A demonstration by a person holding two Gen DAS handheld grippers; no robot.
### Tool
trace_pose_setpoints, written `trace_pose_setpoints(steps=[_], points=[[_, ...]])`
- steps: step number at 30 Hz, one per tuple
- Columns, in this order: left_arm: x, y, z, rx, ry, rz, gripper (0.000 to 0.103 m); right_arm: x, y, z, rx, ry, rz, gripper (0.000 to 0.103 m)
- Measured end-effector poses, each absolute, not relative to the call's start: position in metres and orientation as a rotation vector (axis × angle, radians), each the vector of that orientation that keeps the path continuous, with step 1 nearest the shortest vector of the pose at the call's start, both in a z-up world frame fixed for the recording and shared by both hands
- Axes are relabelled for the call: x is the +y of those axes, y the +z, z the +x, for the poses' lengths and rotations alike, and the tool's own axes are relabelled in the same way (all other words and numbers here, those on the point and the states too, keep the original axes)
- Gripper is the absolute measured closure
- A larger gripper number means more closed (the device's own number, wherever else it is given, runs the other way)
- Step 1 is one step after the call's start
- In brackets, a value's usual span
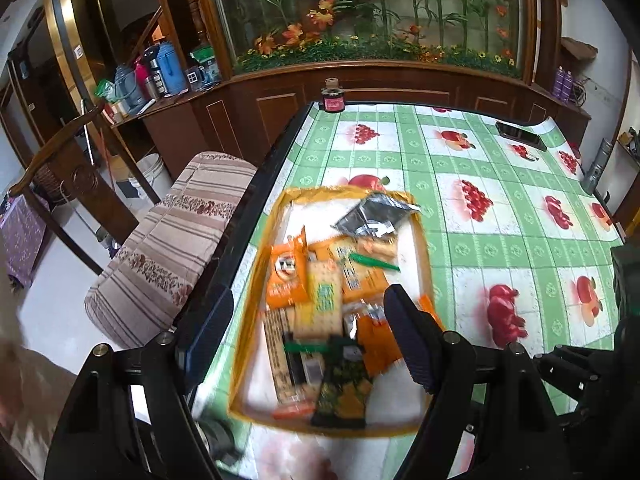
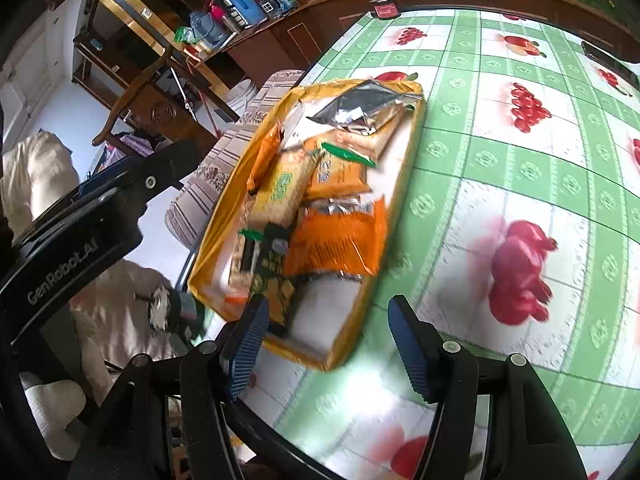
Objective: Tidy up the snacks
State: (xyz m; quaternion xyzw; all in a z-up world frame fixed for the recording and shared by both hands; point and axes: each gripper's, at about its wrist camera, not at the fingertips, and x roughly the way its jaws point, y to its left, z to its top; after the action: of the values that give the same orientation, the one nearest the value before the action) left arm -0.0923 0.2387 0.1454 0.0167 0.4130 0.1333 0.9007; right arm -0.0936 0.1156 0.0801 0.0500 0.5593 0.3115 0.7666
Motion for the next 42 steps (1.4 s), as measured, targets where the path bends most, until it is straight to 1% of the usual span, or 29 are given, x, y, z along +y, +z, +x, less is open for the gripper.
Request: trace_pose_setpoints(steps=[9, 12, 14, 15, 16, 17, 18, 20, 24, 27, 31, 33, 35, 38, 42], points=[[0.22, 0.148, -0.14, 0.851, 0.351, 0.005, 0.025, 0.096, 0.089, -0.129, 1.202, 0.71, 0.044, 0.039], [0.212, 0.159, -0.159, 0.79, 0.417, 0.04, 0.025, 0.095, 0.092, -0.143, 1.202, 0.734, 0.013, 0.039], [0.202, 0.172, -0.177, 0.709, 0.502, 0.092, 0.024, 0.095, 0.094, -0.152, 1.196, 0.751, -0.003, 0.039], [0.198, 0.177, -0.185, 0.678, 0.53, 0.111, 0.015, 0.095, 0.095, -0.156, 1.191, 0.763, -0.012, 0.039], [0.193, 0.183, -0.194, 0.644, 0.554, 0.135, 0.011, 0.096, 0.098, -0.161, 1.183, 0.776, -0.022, 0.039], [0.188, 0.188, -0.203, 0.611, 0.569, 0.165, 0.004, 0.097, 0.1, -0.164, 1.174, 0.786, -0.03, 0.039], [0.185, 0.191, -0.211, 0.594, 0.579, 0.186, 0.0, 0.098, 0.105, -0.169, 1.156, 0.799, -0.042, 0.039], [0.188, 0.195, -0.219, 0.591, 0.611, 0.199, 0.0, 0.099, 0.113, -0.176, 1.118, 0.818, -0.053, 0.039], [0.199, 0.207, -0.238, 0.562, 0.688, 0.178, 0.0, 0.112, 0.12, -0.177, 1.1, 0.833, -0.061, 0.034], [0.212, 0.216, -0.263, 0.518, 0.742, 0.134, 0.0, 0.138, 0.115, -0.182, 1.133, 0.871, -0.113, 0.034], [0.219, 0.212, -0.282, 0.482, 0.766, 0.127, 0.0, 0.172, 0.114, -0.201, 1.142, 0.958, -0.178, 0.035], [0.224, 0.207, -0.283, 0.49, 0.755, 0.097, 0.0, 0.185, 0.114, -0.211, 1.131, 0.988, -0.217, 0.035], [0.231, 0.199, -0.278, 0.542, 0.712, 0.042, 0.0, 0.189, 0.113, -0.213, 1.133, 0.992, -0.229, 0.035], [0.241, 0.185, -0.267, 0.611, 0.632, -0.077, 0.0, 0.182, 0.11, -0.208, 1.145, 0.969, -0.2, 0.035], [0.242, 0.161, -0.238, 0.713, 0.554, -0.14, 0.0, 0.16, 0.106, -0.196, 1.138, 0.913, -0.171, 0.035]])
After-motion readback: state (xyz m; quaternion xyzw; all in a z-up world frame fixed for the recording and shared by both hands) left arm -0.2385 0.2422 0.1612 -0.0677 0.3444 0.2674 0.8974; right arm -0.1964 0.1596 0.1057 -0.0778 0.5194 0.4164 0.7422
